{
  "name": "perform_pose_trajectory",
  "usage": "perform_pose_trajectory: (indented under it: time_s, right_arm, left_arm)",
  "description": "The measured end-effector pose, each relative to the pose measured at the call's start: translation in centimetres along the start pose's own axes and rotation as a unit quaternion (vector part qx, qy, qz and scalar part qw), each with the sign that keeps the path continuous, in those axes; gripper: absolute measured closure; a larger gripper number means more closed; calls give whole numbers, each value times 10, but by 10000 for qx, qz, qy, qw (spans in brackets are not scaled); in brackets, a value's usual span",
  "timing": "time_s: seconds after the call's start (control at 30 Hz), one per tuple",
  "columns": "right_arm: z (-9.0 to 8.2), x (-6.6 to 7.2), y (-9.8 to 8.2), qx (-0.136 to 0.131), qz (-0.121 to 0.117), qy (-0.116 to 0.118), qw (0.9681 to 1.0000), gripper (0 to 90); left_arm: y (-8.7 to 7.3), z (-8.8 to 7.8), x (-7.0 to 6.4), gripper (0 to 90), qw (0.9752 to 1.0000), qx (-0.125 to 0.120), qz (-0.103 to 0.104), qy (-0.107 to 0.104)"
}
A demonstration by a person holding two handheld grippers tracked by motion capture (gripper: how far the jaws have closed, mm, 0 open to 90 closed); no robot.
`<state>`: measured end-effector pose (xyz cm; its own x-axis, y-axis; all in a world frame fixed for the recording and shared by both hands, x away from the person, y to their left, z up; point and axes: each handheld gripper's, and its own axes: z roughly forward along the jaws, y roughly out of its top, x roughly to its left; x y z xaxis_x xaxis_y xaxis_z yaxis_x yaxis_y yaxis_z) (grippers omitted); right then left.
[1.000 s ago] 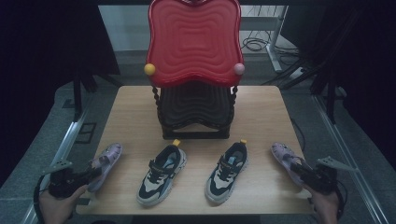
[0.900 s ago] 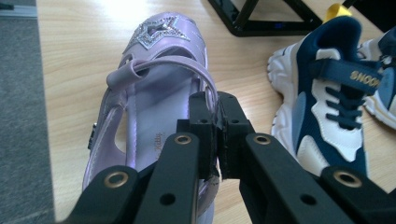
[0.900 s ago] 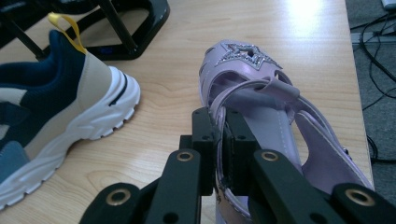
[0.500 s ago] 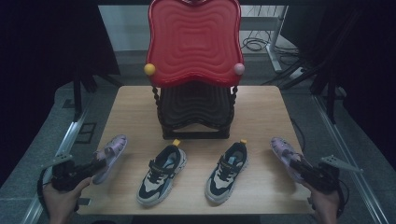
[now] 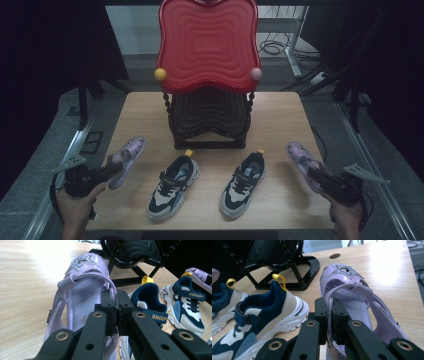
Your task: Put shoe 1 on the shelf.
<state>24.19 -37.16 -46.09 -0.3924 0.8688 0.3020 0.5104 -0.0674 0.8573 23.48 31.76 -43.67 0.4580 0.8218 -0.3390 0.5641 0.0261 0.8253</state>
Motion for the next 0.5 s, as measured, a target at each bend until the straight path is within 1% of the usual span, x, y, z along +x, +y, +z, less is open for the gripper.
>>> perform_pose_trajectory:
  time_s: [0.13, 0.17, 0.27, 0.33, 0.37, 0.4, 0.43, 0.47, 0.5]
  right_arm:
    - [1, 5, 3, -60, -29, 37, 10000, 849]
    - [2, 7, 5, -83, -44, 60, 9999, 849]
    - [3, 9, 7, -107, -33, 105, 9999, 849]
    - [5, 13, 10, -172, -7, 168, 9997, 849]
    - [6, 14, 12, -189, -28, 182, 9997, 849]
    - [6, 14, 12, -189, -28, 182, 9997, 849]
    - [7, 17, 15, -220, -69, 223, 9995, 849]
    - [7, 19, 17, -246, -77, 240, 9994, 849]
    - [8, 21, 19, -262, -89, 265, 9993, 849]
  left_arm:
    - [5, 3, -4, 863, 10000, 16, 68, 3]
    - [8, 5, -7, 863, 10000, 1, 80, -15]
    - [11, 8, -10, 863, 9999, -5, 132, -33]
    - [14, 11, -14, 863, 9998, -1, 156, -83]
    - [18, 14, -17, 863, 9997, 4, 202, -124]
    - [18, 14, -17, 862, 9997, 4, 202, -124]
    - [22, 15, -19, 863, 9996, -47, 214, -170]
    - [22, 15, -19, 862, 9996, -47, 214, -170]
    - [25, 16, -23, 863, 9995, -69, 264, -170]
